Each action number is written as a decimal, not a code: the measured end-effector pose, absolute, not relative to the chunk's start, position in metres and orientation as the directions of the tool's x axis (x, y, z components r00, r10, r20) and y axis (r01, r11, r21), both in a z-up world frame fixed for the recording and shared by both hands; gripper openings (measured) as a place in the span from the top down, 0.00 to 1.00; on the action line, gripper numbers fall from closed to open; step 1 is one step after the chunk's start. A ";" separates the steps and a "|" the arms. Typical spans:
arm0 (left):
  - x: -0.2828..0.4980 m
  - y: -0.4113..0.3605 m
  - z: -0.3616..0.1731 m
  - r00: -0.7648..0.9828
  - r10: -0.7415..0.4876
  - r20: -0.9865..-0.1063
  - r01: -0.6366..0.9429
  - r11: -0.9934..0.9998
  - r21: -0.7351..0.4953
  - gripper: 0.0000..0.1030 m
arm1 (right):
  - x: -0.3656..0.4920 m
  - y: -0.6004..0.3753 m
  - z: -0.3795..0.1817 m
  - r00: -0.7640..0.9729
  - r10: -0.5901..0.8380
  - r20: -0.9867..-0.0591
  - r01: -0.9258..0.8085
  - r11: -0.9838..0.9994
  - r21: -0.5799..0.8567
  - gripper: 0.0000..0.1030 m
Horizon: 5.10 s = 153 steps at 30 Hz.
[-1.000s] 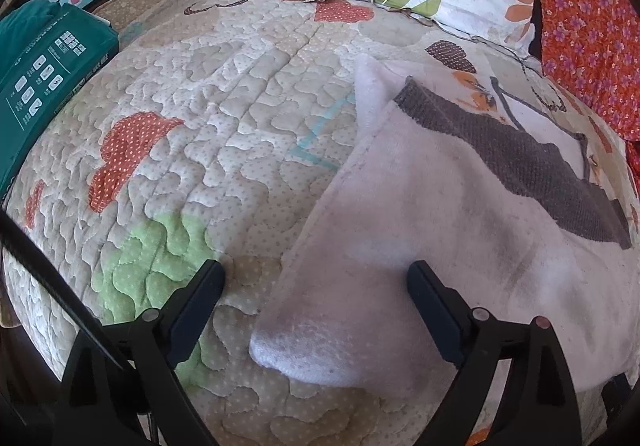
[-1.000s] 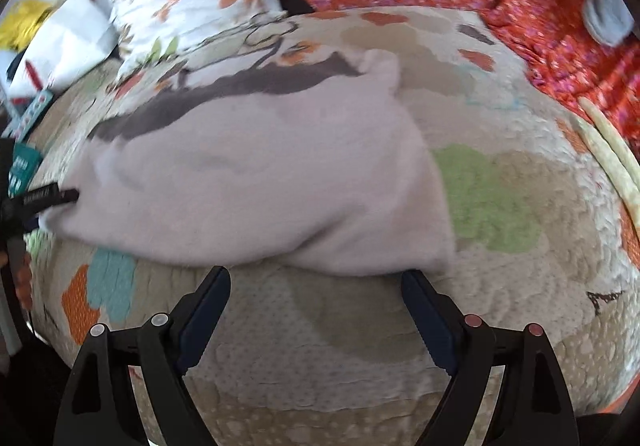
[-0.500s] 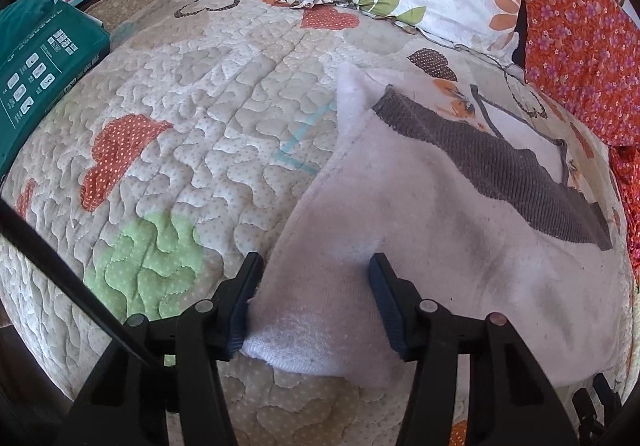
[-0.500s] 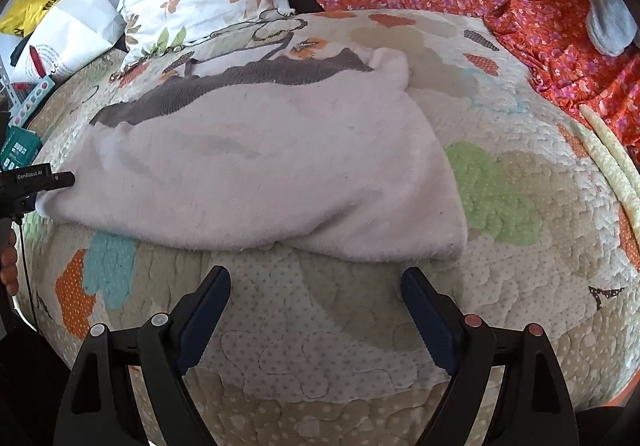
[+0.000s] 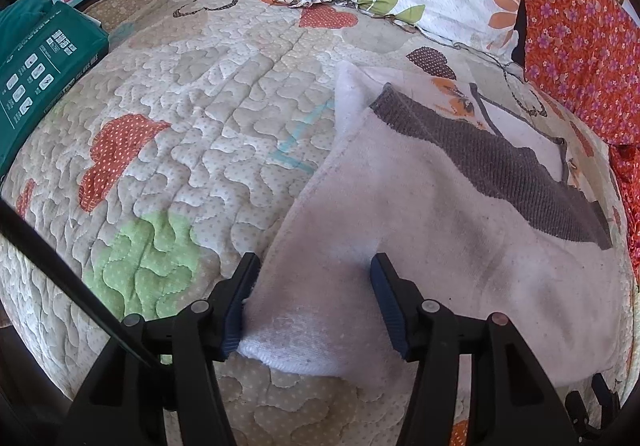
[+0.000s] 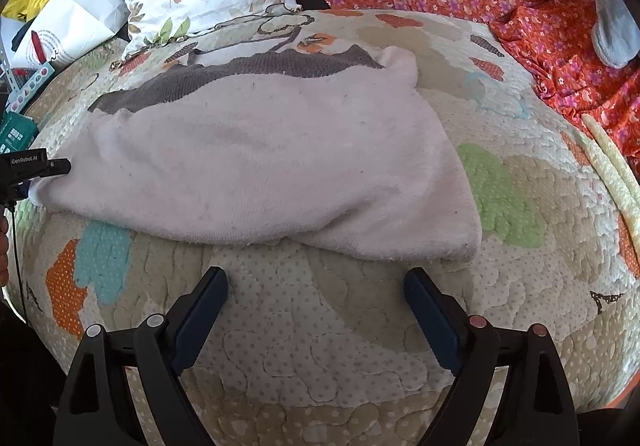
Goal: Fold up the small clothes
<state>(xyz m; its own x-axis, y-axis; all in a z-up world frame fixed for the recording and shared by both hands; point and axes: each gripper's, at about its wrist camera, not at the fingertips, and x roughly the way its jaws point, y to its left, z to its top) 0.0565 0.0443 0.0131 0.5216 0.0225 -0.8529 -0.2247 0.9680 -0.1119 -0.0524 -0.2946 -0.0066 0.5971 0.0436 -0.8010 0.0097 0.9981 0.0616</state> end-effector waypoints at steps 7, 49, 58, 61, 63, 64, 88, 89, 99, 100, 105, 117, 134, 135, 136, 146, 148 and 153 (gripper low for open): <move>0.057 0.043 0.012 0.521 0.024 -0.853 -0.222 0.969 -0.108 0.44 | -0.051 -0.293 -0.010 0.606 0.036 -0.795 0.006 0.999 0.050 0.04; 0.049 0.133 0.077 0.542 0.086 -0.836 -0.328 0.937 -0.116 0.41 | -0.036 -0.125 0.022 0.664 0.205 -0.719 -0.455 0.874 -0.171 0.12; 0.034 0.188 0.079 0.586 0.211 -0.783 -0.474 0.872 -0.120 0.36 | -0.006 0.022 -0.005 0.770 0.106 -0.629 -0.522 0.672 -0.526 0.36; 0.028 0.203 0.083 0.598 0.221 -0.770 -0.519 0.839 -0.163 0.36 | 0.010 0.043 -0.008 0.786 0.077 -0.614 -0.499 0.665 -0.555 0.48; 0.024 0.209 0.083 0.603 0.223 -0.766 -0.538 0.822 -0.185 0.36 | 0.019 0.050 -0.008 0.776 0.079 -0.625 -0.506 0.670 -0.543 0.62; 0.022 0.212 0.083 0.604 0.222 -0.766 -0.549 0.812 -0.197 0.36 | 0.023 0.054 -0.009 0.760 0.086 -0.645 -0.522 0.673 -0.525 0.76; 0.045 0.067 0.061 0.575 -0.029 -0.818 -0.208 0.961 -0.181 0.36 | 0.001 -0.373 0.035 0.636 0.045 -0.771 0.214 0.949 0.232 0.93; 0.045 0.052 0.064 0.575 -0.054 -0.816 -0.177 0.966 -0.188 0.36 | 0.001 -0.380 0.021 0.616 0.076 -0.784 0.219 0.940 0.263 0.93; 0.066 -0.076 0.069 0.507 -0.223 -0.832 0.022 0.969 -0.246 0.36 | -0.019 -0.399 0.034 0.649 0.138 -0.748 0.189 0.923 0.335 0.78; 0.070 -0.082 0.068 0.500 -0.243 -0.831 0.030 0.964 -0.263 0.35 | -0.022 -0.405 0.040 0.670 0.148 -0.728 0.190 0.913 0.361 0.71; 0.089 -0.101 0.054 0.470 -0.390 -0.792 0.111 0.916 -0.385 0.21 | 0.008 -0.425 0.050 0.691 0.228 -0.686 0.160 0.877 0.453 0.33; 0.098 -0.152 0.049 0.304 -0.492 -0.816 0.214 0.870 -0.444 0.70 | 0.105 -0.390 0.021 0.577 0.488 -0.655 -0.039 0.817 0.575 0.71; 0.026 -0.148 0.030 0.394 -0.330 -0.858 0.192 0.942 -0.274 0.38 | 0.044 -0.377 0.072 0.775 0.257 -0.577 -0.034 0.929 0.368 0.60; 0.020 -0.144 0.036 0.408 -0.328 -0.852 0.180 0.944 -0.277 0.38 | 0.043 -0.370 0.065 0.737 0.345 -0.582 -0.084 0.900 0.427 0.65; 0.015 -0.140 0.042 0.424 -0.324 -0.846 0.169 0.946 -0.278 0.38 | 0.046 -0.365 0.056 0.700 0.395 -0.595 -0.099 0.878 0.467 0.69; -0.059 -0.079 0.134 0.799 0.021 -0.601 -0.053 0.998 -0.036 0.04 | 0.025 -0.357 0.004 0.540 0.413 -0.733 0.044 0.856 0.515 0.71; -0.068 -0.072 0.147 0.841 0.065 -0.536 -0.081 0.997 -0.006 0.00 | 0.016 -0.352 0.008 0.548 0.369 -0.751 0.047 0.883 0.468 0.71; -0.077 -0.059 0.162 0.862 0.062 -0.502 -0.061 0.998 0.018 0.00 | 0.014 -0.336 0.055 0.610 0.459 -0.646 -0.087 0.849 0.521 0.68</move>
<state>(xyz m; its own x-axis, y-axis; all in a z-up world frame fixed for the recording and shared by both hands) -0.0769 -0.0592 0.1617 0.8625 0.0618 -0.5023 -0.0609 0.9980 0.0182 0.0145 -0.3359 0.0550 0.6098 0.4589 -0.6462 -0.0868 0.8491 0.5211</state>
